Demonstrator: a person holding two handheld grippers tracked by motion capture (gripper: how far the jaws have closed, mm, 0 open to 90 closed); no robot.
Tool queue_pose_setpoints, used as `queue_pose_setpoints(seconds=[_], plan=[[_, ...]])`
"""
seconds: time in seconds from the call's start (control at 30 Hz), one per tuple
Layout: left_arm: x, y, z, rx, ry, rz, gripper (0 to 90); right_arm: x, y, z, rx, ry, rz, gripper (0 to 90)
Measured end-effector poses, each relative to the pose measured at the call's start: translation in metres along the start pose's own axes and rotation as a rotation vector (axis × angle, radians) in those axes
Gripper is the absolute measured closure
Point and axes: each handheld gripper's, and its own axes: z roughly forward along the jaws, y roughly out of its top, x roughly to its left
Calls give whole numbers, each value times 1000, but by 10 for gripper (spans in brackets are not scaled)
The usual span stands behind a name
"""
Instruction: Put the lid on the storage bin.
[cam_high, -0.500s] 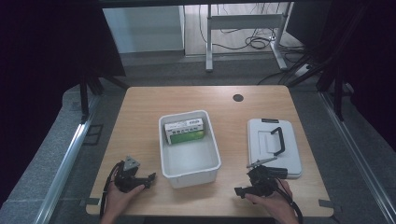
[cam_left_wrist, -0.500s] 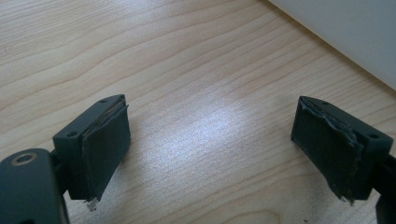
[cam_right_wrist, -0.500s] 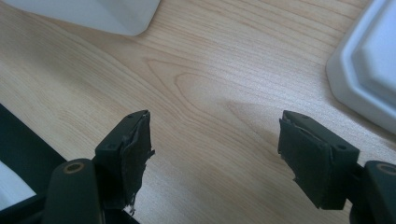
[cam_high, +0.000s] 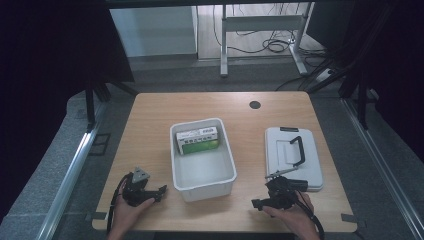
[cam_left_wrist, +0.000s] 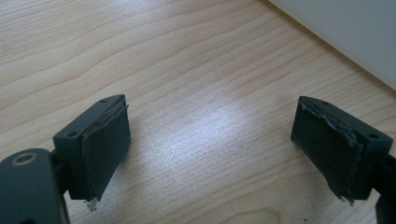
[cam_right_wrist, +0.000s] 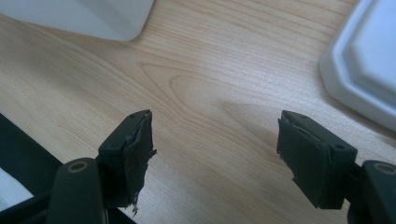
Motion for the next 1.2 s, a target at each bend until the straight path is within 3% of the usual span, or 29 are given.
queue_pose_setpoints(seconds=[0.4, 0.67, 0.9, 1.2], plan=[[0, -1, -1, -1, 1, 0, 120, -14, 7, -19, -14, -6, 60, 292], [0, -1, -1, 0, 0, 0, 120, -34, 17, -34, -14, -60, 103, 307], [0, -1, -1, 0, 0, 0, 120, -53, 16, -48, -36, -74, 142, 309], [0, -1, -1, -1, 0, 0, 120, -65, 27, -63, -29, -114, 169, 314]])
